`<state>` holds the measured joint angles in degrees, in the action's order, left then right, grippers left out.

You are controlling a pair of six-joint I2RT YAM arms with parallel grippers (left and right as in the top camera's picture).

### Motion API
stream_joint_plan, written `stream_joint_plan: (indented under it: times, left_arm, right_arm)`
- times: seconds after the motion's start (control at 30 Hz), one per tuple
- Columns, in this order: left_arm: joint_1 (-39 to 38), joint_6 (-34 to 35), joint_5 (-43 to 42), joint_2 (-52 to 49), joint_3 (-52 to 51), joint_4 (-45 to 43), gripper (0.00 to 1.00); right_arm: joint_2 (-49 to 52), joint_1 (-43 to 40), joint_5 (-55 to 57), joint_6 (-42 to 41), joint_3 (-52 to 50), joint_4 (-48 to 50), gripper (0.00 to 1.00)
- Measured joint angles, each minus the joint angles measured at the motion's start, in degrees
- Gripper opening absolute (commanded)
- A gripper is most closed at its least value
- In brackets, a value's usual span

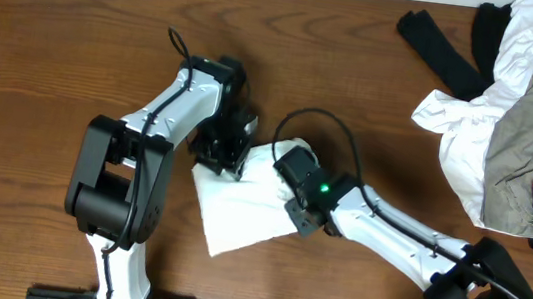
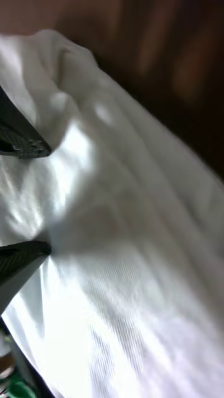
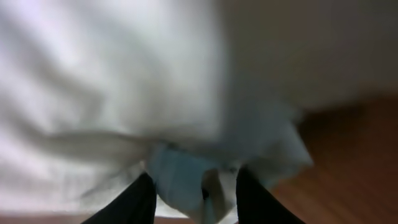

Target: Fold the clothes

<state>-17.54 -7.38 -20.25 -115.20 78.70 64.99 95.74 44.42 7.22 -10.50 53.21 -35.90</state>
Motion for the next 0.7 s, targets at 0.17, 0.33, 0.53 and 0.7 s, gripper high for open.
stream_joint_plan:
  times: [0.17, 0.33, 0.53, 0.7]
  left_arm:
    - [0.0, 1.8, -0.4, 0.0, -4.5, 0.3, 0.34]
    - [0.0, 2.4, -2.3, 0.0, -6.4, 0.8, 0.28]
    - [0.0, 2.7, -4.5, 1.0, -7.0, -0.5, 0.29]
    - [0.0, 2.7, -5.1, 8.3, -7.2, -3.4, 0.30]
  right_arm:
    - [0.0, -3.7, 0.5, -2.6, 0.0, 4.1, 0.41]
    - [0.0, -6.5, 0.5, -3.6, 0.0, 8.3, 0.41]
    - [0.0, -7.1, 0.7, -4.0, 0.0, 12.9, 0.44]
    - [-0.7, -7.1, 0.8, -3.9, 0.6, 11.0, 0.44]
